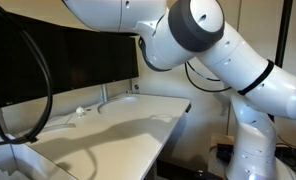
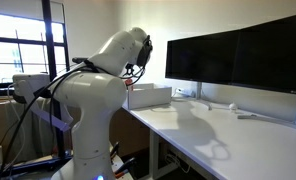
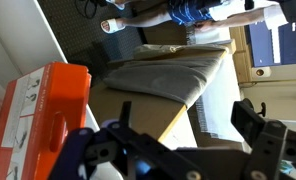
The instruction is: Put the small box into the white box
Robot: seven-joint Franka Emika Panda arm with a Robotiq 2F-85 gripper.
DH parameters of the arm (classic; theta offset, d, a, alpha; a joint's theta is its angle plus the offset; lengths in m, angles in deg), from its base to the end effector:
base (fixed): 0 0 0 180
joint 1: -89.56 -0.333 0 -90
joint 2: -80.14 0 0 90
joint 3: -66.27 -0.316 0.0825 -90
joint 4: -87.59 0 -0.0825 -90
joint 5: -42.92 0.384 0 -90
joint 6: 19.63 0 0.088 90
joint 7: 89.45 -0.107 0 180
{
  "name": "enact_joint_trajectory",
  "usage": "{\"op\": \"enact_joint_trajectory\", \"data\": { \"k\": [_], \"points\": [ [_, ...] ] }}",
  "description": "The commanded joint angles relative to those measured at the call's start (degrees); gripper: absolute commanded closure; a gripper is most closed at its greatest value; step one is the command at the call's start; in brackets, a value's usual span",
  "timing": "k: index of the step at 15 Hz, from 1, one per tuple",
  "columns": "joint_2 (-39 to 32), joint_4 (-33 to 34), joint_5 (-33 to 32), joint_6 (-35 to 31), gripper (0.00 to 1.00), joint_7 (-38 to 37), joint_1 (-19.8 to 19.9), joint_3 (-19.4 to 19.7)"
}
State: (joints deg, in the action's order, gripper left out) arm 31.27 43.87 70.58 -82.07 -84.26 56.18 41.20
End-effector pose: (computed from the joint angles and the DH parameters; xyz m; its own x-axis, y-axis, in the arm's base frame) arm 0.4283 0.5508 0.4706 0.2585 0.9332 -0.2497 0.5601 -0.3554 -0.7483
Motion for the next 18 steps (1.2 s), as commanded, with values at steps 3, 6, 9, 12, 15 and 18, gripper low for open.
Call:
{"op": "enact_joint_trajectory", "data": {
  "k": [3, 6, 9, 12, 15, 18],
  "points": [
    [-3.3, 4.1, -0.1, 1.9, 0.0, -0.7, -1.1, -0.3],
    [-4.3, 5.0, -0.2, 2.1, 0.0, -0.8, -1.5, -0.2],
    [-5.0, 5.7, -0.6, 2.0, 0.0, -0.9, -1.9, 0.1],
    [-5.2, 6.1, -1.7, 0.9, 0.0, -1.1, -2.2, 1.0],
    [-5.0, 6.7, -4.4, -1.4, 0.0, -0.7, -3.1, 3.0],
    [-4.5, 8.1, -8.1, -7.4, 0.0, -1.0, -4.5, 6.0]
  ]
}}
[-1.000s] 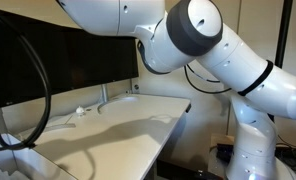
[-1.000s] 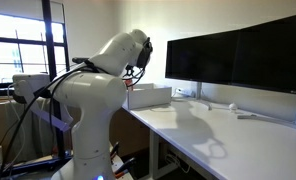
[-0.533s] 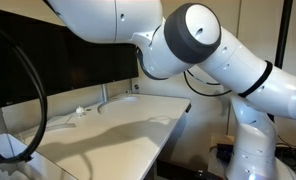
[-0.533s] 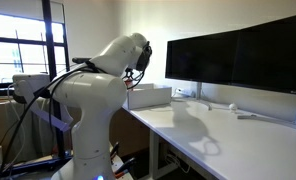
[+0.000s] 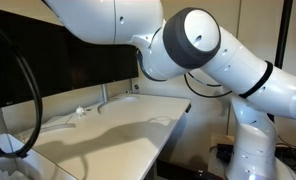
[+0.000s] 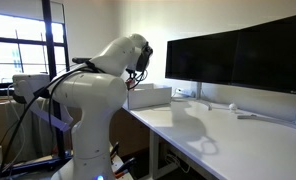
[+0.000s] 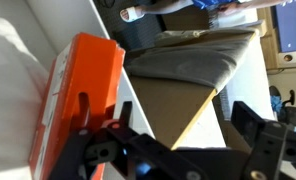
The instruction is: Put the small box into the white box
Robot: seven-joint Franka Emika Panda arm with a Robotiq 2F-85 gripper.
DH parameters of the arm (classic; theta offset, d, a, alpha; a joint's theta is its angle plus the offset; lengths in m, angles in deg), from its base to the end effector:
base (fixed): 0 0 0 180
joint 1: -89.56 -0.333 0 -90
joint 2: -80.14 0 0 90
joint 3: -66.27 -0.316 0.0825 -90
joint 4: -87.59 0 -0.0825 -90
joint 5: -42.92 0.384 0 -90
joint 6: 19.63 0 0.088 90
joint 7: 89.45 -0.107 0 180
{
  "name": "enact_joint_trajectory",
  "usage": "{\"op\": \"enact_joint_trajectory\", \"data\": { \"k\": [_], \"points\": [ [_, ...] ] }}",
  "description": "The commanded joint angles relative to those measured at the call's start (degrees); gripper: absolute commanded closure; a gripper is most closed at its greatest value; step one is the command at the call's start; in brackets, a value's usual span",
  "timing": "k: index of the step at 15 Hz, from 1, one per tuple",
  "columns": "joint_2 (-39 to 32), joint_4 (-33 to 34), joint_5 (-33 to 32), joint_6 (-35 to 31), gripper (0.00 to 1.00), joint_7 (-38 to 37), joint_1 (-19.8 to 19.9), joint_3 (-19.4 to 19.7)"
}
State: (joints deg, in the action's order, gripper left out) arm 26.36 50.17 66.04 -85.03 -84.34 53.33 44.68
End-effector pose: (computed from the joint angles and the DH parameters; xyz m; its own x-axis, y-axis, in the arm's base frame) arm 0.4517 0.5602 0.4403 0.3400 0.9077 -0.2459 0.6146 -0.4124 -0.6725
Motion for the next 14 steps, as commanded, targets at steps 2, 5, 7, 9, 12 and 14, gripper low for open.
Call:
{"op": "enact_joint_trajectory", "data": {
  "k": [2, 5, 7, 9, 12, 14],
  "points": [
    [0.5, 2.9, -6.0, -8.4, 0.0, -0.9, -2.5, 4.4],
    [0.5, 4.2, -9.7, -14.4, 0.0, -1.1, -3.7, 7.6],
    [0.6, 4.7, -12.4, -17.4, 0.0, -1.9, -4.6, 10.1],
    [0.8, 5.2, -14.5, -20.6, 0.0, -3.9, -5.4, 12.4],
    [1.2, 6.5, -15.6, -25.9, 0.0, -8.2, -5.9, 15.0],
    [-2.5, 14.8, -17.9, -25.0, 0.0, -12.0, -5.6, 15.5]
  ]
}}
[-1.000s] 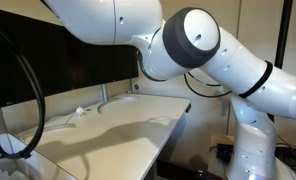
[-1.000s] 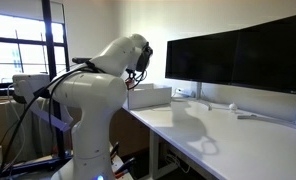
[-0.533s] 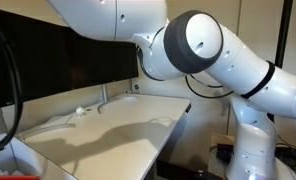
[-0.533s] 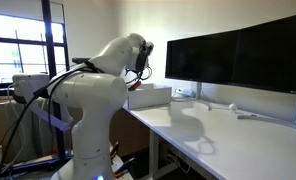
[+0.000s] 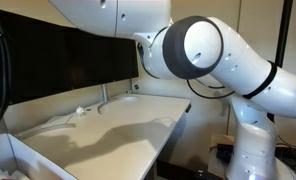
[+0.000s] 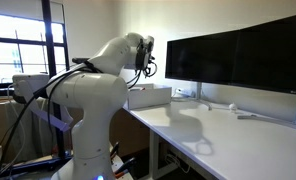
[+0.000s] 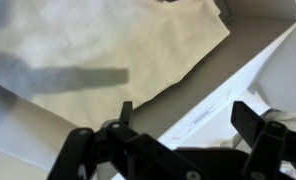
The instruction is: Put the small box into the white box
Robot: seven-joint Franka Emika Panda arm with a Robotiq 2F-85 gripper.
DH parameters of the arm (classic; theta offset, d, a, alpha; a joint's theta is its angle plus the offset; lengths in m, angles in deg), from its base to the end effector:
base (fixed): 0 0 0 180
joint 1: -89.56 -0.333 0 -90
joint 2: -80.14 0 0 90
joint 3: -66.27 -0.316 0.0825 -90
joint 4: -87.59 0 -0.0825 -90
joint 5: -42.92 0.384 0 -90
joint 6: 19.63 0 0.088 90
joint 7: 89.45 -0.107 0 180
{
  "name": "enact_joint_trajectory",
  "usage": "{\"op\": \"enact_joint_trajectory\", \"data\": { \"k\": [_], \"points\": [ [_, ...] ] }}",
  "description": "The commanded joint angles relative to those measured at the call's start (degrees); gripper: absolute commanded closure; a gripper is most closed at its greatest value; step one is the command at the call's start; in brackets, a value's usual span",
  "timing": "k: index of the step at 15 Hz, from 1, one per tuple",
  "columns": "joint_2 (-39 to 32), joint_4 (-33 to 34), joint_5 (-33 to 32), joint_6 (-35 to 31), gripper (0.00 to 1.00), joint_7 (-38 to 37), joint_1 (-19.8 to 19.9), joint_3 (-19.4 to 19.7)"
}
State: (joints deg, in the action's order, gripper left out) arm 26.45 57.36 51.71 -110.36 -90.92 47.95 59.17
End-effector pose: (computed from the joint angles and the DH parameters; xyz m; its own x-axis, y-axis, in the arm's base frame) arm 0.5400 0.5573 0.4855 0.7196 0.6848 0.1148 0.6879 -0.6804 -0.2526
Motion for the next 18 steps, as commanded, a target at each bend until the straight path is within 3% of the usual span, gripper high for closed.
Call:
{"op": "enact_joint_trajectory", "data": {
  "k": [1, 4, 6, 10, 18],
  "points": [
    [-2.4, 8.5, -4.6, 0.4, 0.0, -7.2, 0.0, 1.9],
    [-2.6, 12.3, -7.9, 1.7, 0.0, -12.5, 0.9, 4.7],
    [0.1, 8.9, -10.1, 0.5, 0.0, -15.7, 1.7, 6.7],
    [0.8, 9.1, -14.2, 3.5, 0.0, -21.8, 3.6, 10.5],
    [3.5, 9.5, -18.8, 18.3, 0.0, -34.4, 7.8, 15.2]
  ]
}}
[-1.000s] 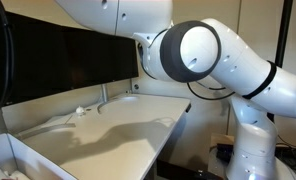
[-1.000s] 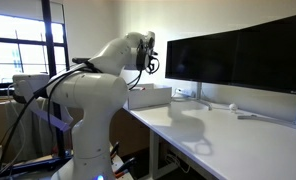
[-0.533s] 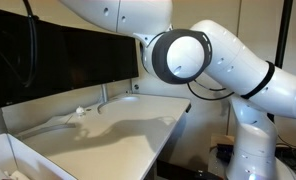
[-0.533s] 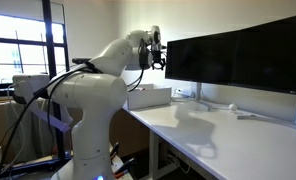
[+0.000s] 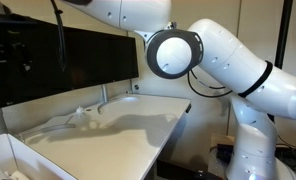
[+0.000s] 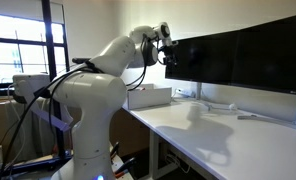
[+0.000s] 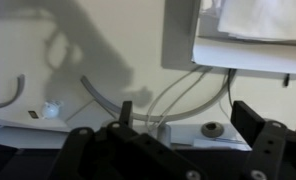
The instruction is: Put the small box into the white box
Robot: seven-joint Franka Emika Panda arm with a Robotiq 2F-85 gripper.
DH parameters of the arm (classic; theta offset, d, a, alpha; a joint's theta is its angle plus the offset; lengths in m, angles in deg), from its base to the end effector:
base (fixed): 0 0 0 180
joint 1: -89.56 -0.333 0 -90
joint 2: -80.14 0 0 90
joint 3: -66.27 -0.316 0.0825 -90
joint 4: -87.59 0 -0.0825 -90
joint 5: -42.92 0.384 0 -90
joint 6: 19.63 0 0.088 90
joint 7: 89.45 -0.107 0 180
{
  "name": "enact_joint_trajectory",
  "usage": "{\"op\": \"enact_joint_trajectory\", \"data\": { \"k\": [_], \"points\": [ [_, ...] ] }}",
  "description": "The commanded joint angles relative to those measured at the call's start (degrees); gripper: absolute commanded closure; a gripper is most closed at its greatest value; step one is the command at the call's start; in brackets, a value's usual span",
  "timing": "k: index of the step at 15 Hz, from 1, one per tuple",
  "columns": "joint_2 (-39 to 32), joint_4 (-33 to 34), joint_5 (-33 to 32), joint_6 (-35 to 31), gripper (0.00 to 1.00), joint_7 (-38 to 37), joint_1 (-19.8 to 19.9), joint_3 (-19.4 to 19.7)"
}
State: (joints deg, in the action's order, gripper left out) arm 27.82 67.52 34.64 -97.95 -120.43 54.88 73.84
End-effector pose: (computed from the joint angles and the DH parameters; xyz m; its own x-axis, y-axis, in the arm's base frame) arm 0.6364 0.3753 0.5633 0.9752 -0.0302 0.2193 -0.0638 -0.9870 0.1477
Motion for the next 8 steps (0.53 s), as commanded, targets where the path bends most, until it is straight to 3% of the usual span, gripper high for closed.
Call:
{"op": "enact_joint_trajectory", "data": {
  "k": [1, 8],
  "points": [
    [2.5, -0.6, -1.9, 8.3, 0.0, -6.6, 1.3, 0.7],
    [4.8, -0.1, 0.7, 24.2, 0.0, -22.0, 4.8, -1.2]
  ]
}}
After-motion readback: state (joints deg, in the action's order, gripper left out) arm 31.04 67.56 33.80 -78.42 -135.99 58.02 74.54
